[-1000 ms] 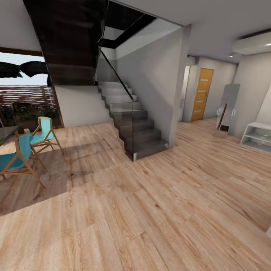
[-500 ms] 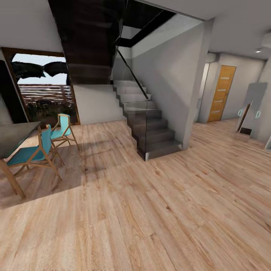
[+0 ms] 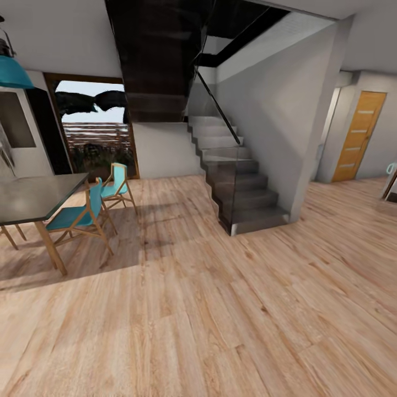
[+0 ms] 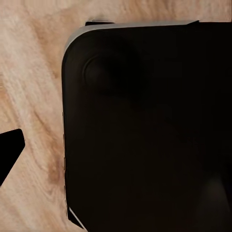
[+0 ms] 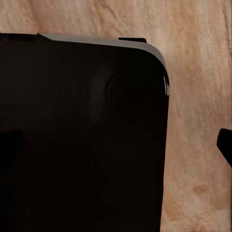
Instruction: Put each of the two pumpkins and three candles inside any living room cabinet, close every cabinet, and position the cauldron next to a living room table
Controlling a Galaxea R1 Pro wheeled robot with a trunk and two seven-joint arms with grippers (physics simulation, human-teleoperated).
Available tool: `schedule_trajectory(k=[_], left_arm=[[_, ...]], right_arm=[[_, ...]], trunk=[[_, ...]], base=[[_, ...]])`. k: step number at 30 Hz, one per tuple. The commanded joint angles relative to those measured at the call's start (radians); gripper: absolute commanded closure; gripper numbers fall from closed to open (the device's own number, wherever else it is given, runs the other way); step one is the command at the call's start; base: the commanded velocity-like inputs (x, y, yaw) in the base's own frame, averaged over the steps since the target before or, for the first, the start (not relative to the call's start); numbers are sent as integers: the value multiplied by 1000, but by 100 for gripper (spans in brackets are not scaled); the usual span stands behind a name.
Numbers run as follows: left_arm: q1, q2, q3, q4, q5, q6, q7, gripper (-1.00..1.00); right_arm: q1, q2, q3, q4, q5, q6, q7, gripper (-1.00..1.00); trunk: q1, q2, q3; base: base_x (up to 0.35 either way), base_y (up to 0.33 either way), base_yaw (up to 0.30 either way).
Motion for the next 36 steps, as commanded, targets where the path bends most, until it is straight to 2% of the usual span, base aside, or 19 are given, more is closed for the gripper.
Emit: schedule_trajectory(k=[1,9,22,28,36], left_arm=[[0,2,1,-1,0,-5,1,-100],[1,13,-4,-2,-12,-8,5,-100],[-1,13,-6,-3,-13,-9,7,-100],[-1,13,-6,-3,-14,-9,7,-100],[-1,13,-6,-3,-13,-9,6,-100]], right_arm=[[0,0,0,1,2,-4,-1,-100],[0,0,0,1,2,-5,-1,-100],[0,0,0,6,-5,0,-1,-100],[0,19,0,8,-8,3,-3,-100],[0,22,-1,7,-9,5,-3,-100]], trunk=[[0,0,-1],[0,0,-5],[0,0,-12],[0,0,-15],[0,0,-19]], base=[[0,0,251],[0,0,251],[0,0,251],[0,0,251],[0,0,251]])
